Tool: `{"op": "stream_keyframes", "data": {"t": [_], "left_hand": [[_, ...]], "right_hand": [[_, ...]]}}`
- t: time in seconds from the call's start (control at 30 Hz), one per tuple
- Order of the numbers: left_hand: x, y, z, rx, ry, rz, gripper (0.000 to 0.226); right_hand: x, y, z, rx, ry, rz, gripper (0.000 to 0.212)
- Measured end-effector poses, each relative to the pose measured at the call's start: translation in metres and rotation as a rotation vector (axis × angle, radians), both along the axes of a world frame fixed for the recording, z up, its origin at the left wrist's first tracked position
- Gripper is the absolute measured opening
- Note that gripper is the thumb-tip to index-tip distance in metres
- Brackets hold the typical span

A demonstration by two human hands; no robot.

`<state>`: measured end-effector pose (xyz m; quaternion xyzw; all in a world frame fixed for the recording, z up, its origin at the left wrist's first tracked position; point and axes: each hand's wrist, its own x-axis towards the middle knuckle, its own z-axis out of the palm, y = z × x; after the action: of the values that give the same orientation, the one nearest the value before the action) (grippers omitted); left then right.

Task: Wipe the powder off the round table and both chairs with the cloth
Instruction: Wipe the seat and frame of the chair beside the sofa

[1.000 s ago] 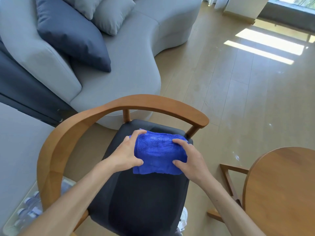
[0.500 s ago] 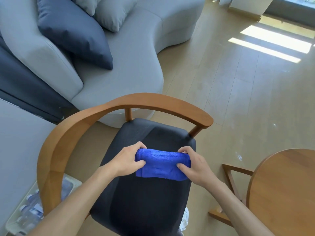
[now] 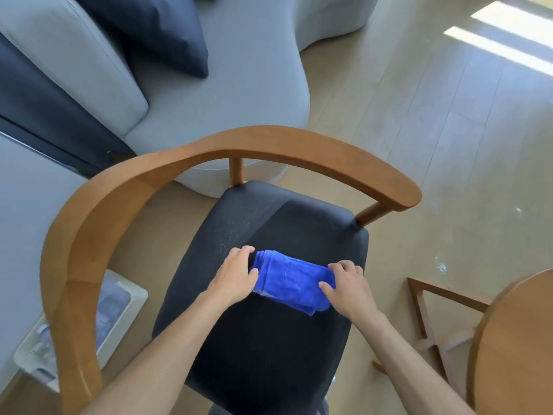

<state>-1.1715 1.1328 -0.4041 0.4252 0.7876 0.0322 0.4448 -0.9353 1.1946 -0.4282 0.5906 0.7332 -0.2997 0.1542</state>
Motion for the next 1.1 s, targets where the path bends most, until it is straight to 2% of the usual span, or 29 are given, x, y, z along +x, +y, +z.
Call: {"op": "stream_keyframes", "data": {"t": [0.07,0.23,0.3,0.37,0.47,0.6,0.7,0.8,1.0,1.1], "left_hand": [[-0.004,0.004,0.006,0.083,0.070,-0.071,0.046],[-0.027,0.032,0.046,0.509,0.334,-0.254,0.039],[-0.044,0.046,0.061,0.665,0.492,-0.310,0.040],[-0.075,0.063,0.072,0.699,0.643,-0.384,0.044],[-0.125,0.084,0.081,0.546,0.788,-0.441,0.053],[-0.169,0.097,0.071,0.310,0.907,-0.523,0.056],[-0.185,0.105,0.065,0.206,0.873,-0.601,0.056],[-0.189,0.112,0.065,0.221,0.793,-0.617,0.055],[-0.185,0.112,0.061,0.300,0.812,-0.604,0.056],[-0.187,0.114,0.056,0.334,0.807,-0.591,0.055]], "right_hand": [[-0.003,-0.007,-0.005,0.104,0.027,0.187,0.053],[-0.019,-0.018,-0.009,0.083,0.022,0.732,0.073],[-0.025,-0.016,-0.010,0.097,0.007,0.870,0.084],[-0.031,-0.006,-0.016,0.135,0.011,0.913,0.091],[-0.039,-0.001,-0.029,0.166,0.017,0.942,0.091],[-0.042,-0.021,-0.042,0.215,0.054,0.822,0.073],[-0.043,-0.021,-0.048,0.312,0.076,0.668,0.072],[-0.053,-0.004,-0.050,0.430,0.087,0.458,0.073],[-0.122,0.081,-0.053,0.523,-0.021,-0.123,0.055],[-0.155,0.101,-0.066,0.507,-0.045,-0.205,0.054]]}}
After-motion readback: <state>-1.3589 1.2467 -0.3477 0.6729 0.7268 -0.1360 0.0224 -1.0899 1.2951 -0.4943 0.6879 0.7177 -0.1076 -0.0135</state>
